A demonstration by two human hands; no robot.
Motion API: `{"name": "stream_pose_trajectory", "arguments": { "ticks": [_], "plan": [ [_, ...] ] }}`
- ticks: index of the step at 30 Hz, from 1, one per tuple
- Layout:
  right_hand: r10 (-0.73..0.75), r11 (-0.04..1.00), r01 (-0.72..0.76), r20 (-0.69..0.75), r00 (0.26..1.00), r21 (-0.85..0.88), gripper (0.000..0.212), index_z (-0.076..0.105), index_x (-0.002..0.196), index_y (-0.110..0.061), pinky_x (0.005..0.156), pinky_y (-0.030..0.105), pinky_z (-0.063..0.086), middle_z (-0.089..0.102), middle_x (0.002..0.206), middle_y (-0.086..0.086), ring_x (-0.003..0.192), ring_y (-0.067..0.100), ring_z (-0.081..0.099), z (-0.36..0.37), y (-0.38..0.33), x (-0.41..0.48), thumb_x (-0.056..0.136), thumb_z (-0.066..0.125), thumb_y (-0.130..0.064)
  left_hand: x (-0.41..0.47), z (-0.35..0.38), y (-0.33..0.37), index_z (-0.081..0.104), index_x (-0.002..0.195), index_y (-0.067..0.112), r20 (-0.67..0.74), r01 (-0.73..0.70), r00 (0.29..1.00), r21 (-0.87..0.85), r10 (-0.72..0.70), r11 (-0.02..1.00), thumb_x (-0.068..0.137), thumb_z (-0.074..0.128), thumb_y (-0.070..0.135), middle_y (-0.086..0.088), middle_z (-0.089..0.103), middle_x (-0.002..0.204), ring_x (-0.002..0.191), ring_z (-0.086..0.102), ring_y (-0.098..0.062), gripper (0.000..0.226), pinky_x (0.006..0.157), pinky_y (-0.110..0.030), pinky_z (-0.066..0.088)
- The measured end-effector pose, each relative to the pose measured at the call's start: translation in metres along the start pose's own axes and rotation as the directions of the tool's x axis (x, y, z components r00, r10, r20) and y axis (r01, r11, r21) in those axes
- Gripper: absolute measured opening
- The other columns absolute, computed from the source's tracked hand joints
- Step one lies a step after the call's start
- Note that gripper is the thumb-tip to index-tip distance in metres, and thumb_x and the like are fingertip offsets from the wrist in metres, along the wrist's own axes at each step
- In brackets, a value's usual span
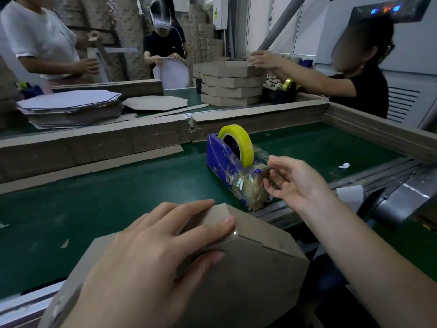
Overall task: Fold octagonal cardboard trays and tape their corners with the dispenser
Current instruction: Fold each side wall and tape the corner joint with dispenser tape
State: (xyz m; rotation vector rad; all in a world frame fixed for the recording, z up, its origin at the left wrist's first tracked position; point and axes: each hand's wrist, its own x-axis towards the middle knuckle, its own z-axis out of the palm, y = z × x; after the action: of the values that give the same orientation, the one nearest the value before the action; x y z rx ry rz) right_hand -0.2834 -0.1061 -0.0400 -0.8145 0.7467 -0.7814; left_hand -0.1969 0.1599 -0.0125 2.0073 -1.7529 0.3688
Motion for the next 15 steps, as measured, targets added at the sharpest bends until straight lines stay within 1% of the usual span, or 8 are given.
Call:
{"name": "stream_pose_trajectory", "arguments": {
  "ticks": [3, 5, 7, 9, 10, 14, 15],
  "plan": [
    [-0.051, 0.992, 0.048, 0.028, 0.998, 0.117, 0.02, 0.062, 0.066, -0.007, 0.075, 0.036, 0.054, 0.064, 0.062, 0.003, 0.068, 0.012, 0.059, -0.006, 0.008, -0.003, 0.084, 0.064, 0.001, 0.001, -0.001, 0.001, 0.064, 0.116, 0.051, 0.013, 0.014, 1.0, 0.003, -0.014, 1.0, 0.085, 0.047, 0.053, 0.021, 0.062, 0.122, 0.099, 0.063, -0.004, 0.036, 0.072, -0.002, 0.027],
    [-0.089, 0.985, 0.079, 0.06, 0.994, 0.154, 0.02, 0.061, 0.067, -0.006, 0.077, 0.036, 0.054, 0.063, 0.062, 0.003, 0.069, 0.011, 0.06, -0.009, 0.013, -0.004, 0.085, 0.061, 0.002, 0.002, -0.001, 0.001, 0.064, 0.116, 0.051, 0.012, 0.014, 1.0, 0.011, -0.014, 1.0, 0.085, 0.047, 0.053, 0.021, 0.062, 0.122, 0.099, 0.063, -0.004, 0.036, 0.073, -0.001, 0.026],
    [-0.127, 0.978, 0.109, 0.094, 0.987, 0.175, 0.027, 0.061, 0.062, -0.007, 0.081, 0.037, 0.054, 0.062, 0.066, 0.004, 0.067, 0.011, 0.06, -0.012, 0.017, -0.004, 0.086, 0.057, 0.002, 0.002, -0.001, 0.001, 0.064, 0.116, 0.049, 0.008, 0.006, 1.0, 0.004, -0.006, 1.0, 0.085, 0.047, 0.053, 0.02, 0.062, 0.123, 0.099, 0.064, -0.006, 0.036, 0.069, -0.003, 0.031],
    [-0.153, 0.973, 0.127, 0.13, 0.98, 0.191, 0.039, 0.062, 0.051, -0.011, 0.082, 0.038, 0.054, 0.06, 0.071, 0.004, 0.066, 0.011, 0.062, -0.016, 0.019, -0.005, 0.087, 0.055, 0.003, 0.002, -0.001, 0.002, 0.065, 0.116, 0.048, -0.003, -0.005, 1.0, -0.009, 0.005, 1.0, 0.085, 0.047, 0.052, 0.019, 0.062, 0.122, 0.099, 0.065, -0.006, 0.036, 0.064, -0.01, 0.041],
    [-0.161, 0.972, 0.131, 0.145, 0.976, 0.195, 0.042, 0.062, 0.048, -0.012, 0.081, 0.039, 0.054, 0.06, 0.074, 0.004, 0.068, 0.01, 0.063, -0.017, 0.02, -0.005, 0.087, 0.053, 0.003, 0.002, -0.001, 0.002, 0.066, 0.116, 0.048, -0.007, -0.01, 1.0, -0.013, 0.01, 1.0, 0.085, 0.047, 0.052, 0.019, 0.062, 0.122, 0.099, 0.065, -0.006, 0.036, 0.066, -0.013, 0.044],
    [-0.198, 0.965, 0.162, 0.167, 0.966, 0.206, 0.047, 0.064, 0.048, -0.013, 0.084, 0.041, 0.054, 0.061, 0.088, 0.004, 0.076, 0.012, 0.064, -0.022, 0.024, -0.006, 0.087, 0.047, 0.007, 0.003, 0.0, 0.004, 0.065, 0.116, 0.048, -0.002, -0.016, 1.0, -0.016, 0.016, 1.0, 0.086, 0.047, 0.052, 0.02, 0.062, 0.123, 0.099, 0.065, -0.006, 0.036, 0.068, -0.015, 0.046],
    [-0.213, 0.96, 0.174, 0.169, 0.962, 0.219, 0.044, 0.064, 0.051, -0.011, 0.086, 0.043, 0.054, 0.061, 0.09, 0.004, 0.078, 0.013, 0.064, -0.023, 0.026, -0.006, 0.086, 0.046, 0.008, 0.003, 0.0, 0.005, 0.065, 0.116, 0.048, 0.002, -0.014, 1.0, -0.017, 0.014, 1.0, 0.086, 0.047, 0.052, 0.02, 0.062, 0.123, 0.099, 0.065, -0.006, 0.036, 0.068, -0.015, 0.046]
  ]
}}
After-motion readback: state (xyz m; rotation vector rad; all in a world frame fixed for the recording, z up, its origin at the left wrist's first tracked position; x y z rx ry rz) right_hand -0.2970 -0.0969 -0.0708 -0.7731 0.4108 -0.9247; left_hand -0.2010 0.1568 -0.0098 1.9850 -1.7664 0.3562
